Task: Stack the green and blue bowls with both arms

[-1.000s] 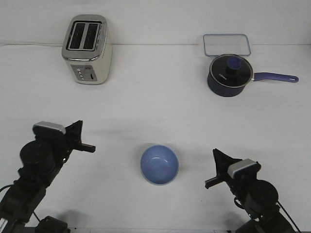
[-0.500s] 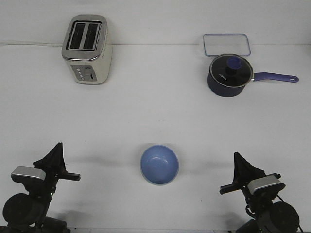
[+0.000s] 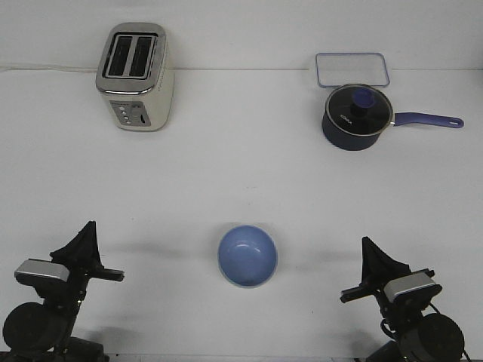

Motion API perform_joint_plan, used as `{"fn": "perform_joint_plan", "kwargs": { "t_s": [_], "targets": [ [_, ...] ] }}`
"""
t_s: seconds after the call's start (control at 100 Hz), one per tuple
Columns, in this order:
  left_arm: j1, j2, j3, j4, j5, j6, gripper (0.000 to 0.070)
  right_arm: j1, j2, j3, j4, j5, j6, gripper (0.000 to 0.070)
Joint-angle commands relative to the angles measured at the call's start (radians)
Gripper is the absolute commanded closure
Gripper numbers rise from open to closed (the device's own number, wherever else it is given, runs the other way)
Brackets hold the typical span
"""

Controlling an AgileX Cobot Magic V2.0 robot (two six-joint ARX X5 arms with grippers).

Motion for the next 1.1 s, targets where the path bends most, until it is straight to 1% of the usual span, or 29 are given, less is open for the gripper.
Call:
{"fn": "perform_joint_plan", "kwargs": {
  "t_s": [0.0,0.17,0.23,0.28,0.32,0.41,0.46,0.61,0.74,0.86,1.09],
  "targets": [
    [0.000,-0.002,0.014,0.013,-0.005,-0.006,0.0685,0.005,0.001,0.000,0.005,-0.002,0.010,0.0700],
    [0.003,-0.001,0.008,0.013,-0.005,-0.004,0.0685,0.005,0.001,0.000,0.005,-0.002,0.010,0.0700],
    [0.024,-0.005,-0.013,0.028,-0.005,0.015,0.0685,0.005,0.001,0.000,0.005,-0.002,0.010,0.0700],
    [0.053,-0.017,-0.047,0.044,0.003,0.015,0.0685,0.005,0.001,0.000,0.005,-0.002,0.010,0.0700],
    [0.081,-0.027,-0.085,0.073,0.026,0.008,0.0685,0.005,0.001,0.000,0.005,-0.002,0.010,0.0700],
    [0.139,-0.056,-0.180,0.156,0.116,-0.005,0.0685,0.005,0.001,0.000,0.005,-0.002,0.010,0.0700],
    [0.161,-0.071,-0.230,0.200,0.137,-0.012,0.0685,0.005,0.001,0.000,0.005,-0.002,0.010,0.0700],
    [0.192,-0.122,-0.344,0.275,0.134,-0.017,0.0685,0.005,0.001,0.000,0.005,-0.002,0.010,0.0700],
    [0.195,-0.153,-0.404,0.288,0.132,-0.019,0.0685,0.005,0.001,0.000,0.005,-0.002,0.010,0.0700],
    [0.195,-0.153,-0.437,0.304,0.132,-0.040,0.0685,0.005,0.001,0.000,0.005,-0.002,0.010,0.0700],
    [0.195,-0.153,-0.436,0.298,0.132,-0.040,0.0685,0.005,0.001,0.000,0.005,-0.002,0.010,0.0700]
  ]
}}
